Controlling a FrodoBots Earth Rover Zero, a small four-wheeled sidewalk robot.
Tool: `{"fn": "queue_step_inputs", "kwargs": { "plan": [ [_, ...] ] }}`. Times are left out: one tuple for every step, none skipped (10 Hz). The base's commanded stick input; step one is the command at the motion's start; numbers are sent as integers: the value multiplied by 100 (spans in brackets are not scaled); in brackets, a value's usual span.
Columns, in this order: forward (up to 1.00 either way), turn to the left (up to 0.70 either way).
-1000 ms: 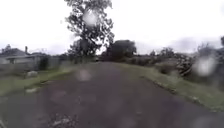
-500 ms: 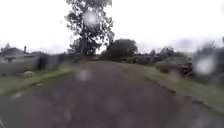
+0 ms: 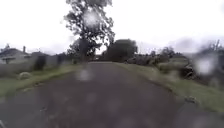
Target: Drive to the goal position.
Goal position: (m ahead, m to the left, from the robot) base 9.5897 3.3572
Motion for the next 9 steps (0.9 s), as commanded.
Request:
{"fn": "queue_step_inputs", "kwargs": {
  "plan": [
    [100,0],
    [100,0],
    [100,0],
    [100,0],
    [100,0],
    [100,0],
    [100,0],
    [100,0],
    [100,0]
  ]
}}
